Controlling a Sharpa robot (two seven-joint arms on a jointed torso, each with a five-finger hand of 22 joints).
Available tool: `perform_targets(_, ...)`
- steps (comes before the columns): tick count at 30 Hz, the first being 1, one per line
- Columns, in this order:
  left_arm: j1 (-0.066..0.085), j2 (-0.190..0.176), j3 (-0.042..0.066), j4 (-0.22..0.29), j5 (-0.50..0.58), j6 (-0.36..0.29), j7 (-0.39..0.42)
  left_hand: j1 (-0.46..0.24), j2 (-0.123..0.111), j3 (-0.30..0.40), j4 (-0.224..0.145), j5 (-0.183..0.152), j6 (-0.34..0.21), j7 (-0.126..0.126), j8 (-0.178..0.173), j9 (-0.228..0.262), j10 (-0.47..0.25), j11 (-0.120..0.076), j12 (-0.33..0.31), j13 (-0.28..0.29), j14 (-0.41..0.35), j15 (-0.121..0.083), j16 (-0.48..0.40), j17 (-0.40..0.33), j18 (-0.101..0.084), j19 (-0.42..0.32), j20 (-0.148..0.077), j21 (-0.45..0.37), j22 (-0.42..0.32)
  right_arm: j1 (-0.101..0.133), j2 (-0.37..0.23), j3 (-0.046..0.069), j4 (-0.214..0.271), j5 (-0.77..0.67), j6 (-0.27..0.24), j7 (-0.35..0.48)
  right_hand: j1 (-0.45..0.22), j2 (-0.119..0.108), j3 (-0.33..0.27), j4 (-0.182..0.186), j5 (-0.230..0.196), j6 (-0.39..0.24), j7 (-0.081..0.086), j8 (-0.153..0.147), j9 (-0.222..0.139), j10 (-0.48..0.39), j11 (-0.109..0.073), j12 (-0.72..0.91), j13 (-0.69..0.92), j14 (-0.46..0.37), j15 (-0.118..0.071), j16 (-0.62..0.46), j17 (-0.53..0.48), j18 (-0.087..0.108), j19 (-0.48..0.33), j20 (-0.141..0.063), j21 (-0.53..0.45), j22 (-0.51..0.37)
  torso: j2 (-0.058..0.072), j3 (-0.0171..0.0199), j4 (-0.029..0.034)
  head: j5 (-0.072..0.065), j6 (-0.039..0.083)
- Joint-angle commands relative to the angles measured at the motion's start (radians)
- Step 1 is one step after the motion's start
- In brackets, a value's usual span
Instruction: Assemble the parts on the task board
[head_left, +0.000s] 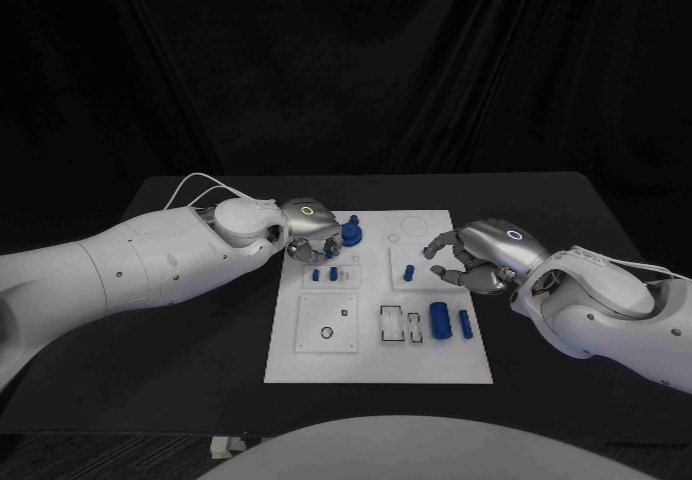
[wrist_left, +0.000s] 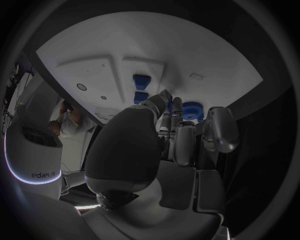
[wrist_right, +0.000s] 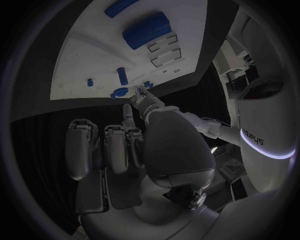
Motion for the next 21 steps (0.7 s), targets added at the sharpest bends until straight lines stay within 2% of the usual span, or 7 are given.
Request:
perform_targets(1, -0.005, 0.003, 0.000, 0.000, -0.001, 0.017, 0.008, -0.002, 0.001, 0.005, -0.002, -0.002, -0.007, 0.001, -0.004, -0.001, 0.007, -0.002, 0.006, 0.001, -0.008, -0.002, -0.005, -0.002, 0.011, -0.008, -0.001, -0.004, 0.146, -0.002, 0.000, 0.000, 0.002, -0.003, 0.003, -0.016, 0.009, 0.001, 0.005, 0.000, 0.007, 0.008, 0.000, -0.005, -0.001, 0.105, 0.005, 0.003, 0.263, 0.069, 0.007, -0.006, 0.083, 0.006, 0.035, 0.006, -0.004, 0.213, 0.000, -0.0001, 0.0002, -0.001, 0.000)
perform_targets(11, -0.014, 0.007, 0.000, -0.009, -0.001, 0.002, 0.005, 0.002, 0.001, 0.010, -0.007, 0.007, -0.025, 0.000, -0.017, -0.006, -0.005, 0.000, -0.002, 0.001, -0.016, -0.001, -0.011, -0.015, 0.012, -0.013, -0.001, -0.014, 0.144, -0.002, 0.000, 0.000, 0.003, -0.003, 0.008, -0.017, 0.009, 0.001, 0.005, 0.000, 0.007, 0.008, 0.000, -0.005, -0.001, 0.105, 0.005, 0.003, 0.263, 0.069, 0.007, -0.006, 0.083, 0.006, 0.035, 0.006, -0.004, 0.213, 0.000, -0.0001, 0.0002, -0.001, 0.000)
perform_targets(16, -0.017, 0.007, 0.000, -0.012, -0.001, 0.001, -0.009, -0.006, -0.009, 0.015, -0.007, 0.008, -0.077, -0.011, -0.039, -0.018, -0.049, -0.001, -0.029, -0.006, -0.023, -0.001, -0.017, -0.028, 0.014, -0.018, 0.000, -0.026, 0.142, -0.002, 0.000, 0.000, 0.003, -0.003, 0.012, -0.020, 0.009, 0.001, 0.005, 0.000, 0.007, 0.008, 0.000, -0.005, -0.002, 0.105, 0.005, 0.003, 0.263, 0.069, 0.007, -0.006, 0.083, 0.006, 0.035, 0.006, -0.003, 0.213, 0.000, 0.0000, 0.0004, 0.000, 0.000)
perform_targets(17, -0.017, 0.007, 0.000, -0.013, -0.001, 0.000, -0.013, -0.010, -0.014, 0.018, -0.006, 0.006, -0.120, -0.031, -0.041, -0.029, -0.067, 0.016, -0.039, -0.010, -0.027, 0.003, -0.020, -0.035, 0.015, -0.021, -0.001, -0.033, 0.140, -0.002, 0.000, 0.000, 0.003, -0.003, 0.013, -0.020, 0.009, 0.001, 0.005, 0.000, 0.007, 0.008, 0.000, -0.005, -0.002, 0.105, 0.005, 0.003, 0.263, 0.069, 0.007, -0.006, 0.083, 0.006, 0.035, 0.006, -0.003, 0.213, 0.000, 0.0000, 0.0002, 0.000, 0.000)
perform_targets(21, -0.018, 0.004, 0.000, -0.014, -0.001, -0.008, -0.029, -0.012, -0.020, 0.023, -0.006, 0.006, -0.175, -0.055, -0.040, -0.042, -0.082, 0.024, -0.046, -0.011, -0.030, 0.010, -0.021, -0.039, 0.016, -0.023, 0.000, -0.039, 0.140, -0.002, 0.000, 0.000, 0.003, -0.003, 0.015, -0.021, 0.009, 0.001, 0.005, 0.000, 0.007, 0.008, 0.000, -0.005, -0.002, 0.105, 0.005, 0.003, 0.263, 0.069, 0.007, -0.006, 0.083, 0.006, 0.035, 0.006, -0.003, 0.213, 0.000, -0.0001, 0.0003, 0.001, 0.000)
